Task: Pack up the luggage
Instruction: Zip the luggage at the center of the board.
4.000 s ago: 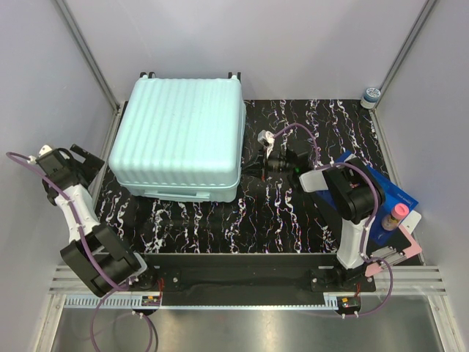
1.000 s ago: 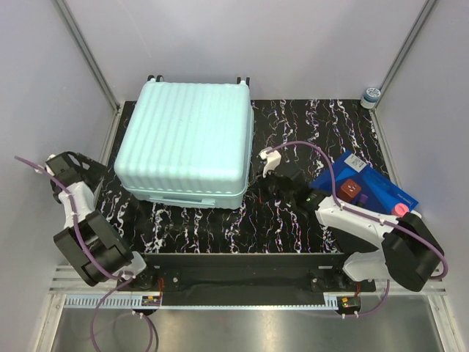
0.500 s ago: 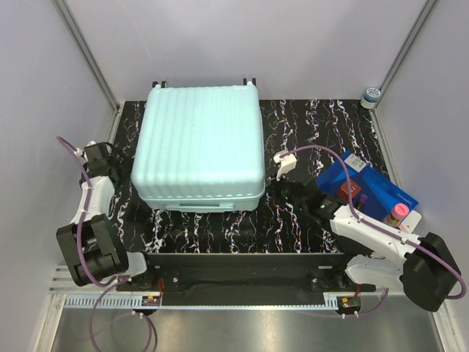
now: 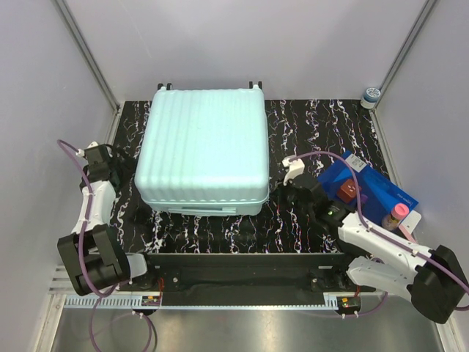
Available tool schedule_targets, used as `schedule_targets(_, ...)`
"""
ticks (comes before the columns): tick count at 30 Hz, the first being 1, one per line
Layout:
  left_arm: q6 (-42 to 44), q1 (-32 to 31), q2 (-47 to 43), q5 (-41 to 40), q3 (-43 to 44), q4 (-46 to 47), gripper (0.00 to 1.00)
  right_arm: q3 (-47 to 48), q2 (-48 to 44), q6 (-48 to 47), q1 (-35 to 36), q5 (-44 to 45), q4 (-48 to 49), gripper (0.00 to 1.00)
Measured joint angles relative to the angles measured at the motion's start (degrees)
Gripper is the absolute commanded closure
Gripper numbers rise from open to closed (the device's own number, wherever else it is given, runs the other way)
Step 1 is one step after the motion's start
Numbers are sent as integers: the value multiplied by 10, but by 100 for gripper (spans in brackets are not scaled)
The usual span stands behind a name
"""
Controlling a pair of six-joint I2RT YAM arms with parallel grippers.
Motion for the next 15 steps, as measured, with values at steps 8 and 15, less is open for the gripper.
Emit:
schedule_targets(8,-21,-2,-23,27,-1,16,1,-9,-39,31,0,-27,-44,100)
schedule_targets(15,-44,-4,-34,35,0,31,1,-9,-42,48,0,-30,-52,100)
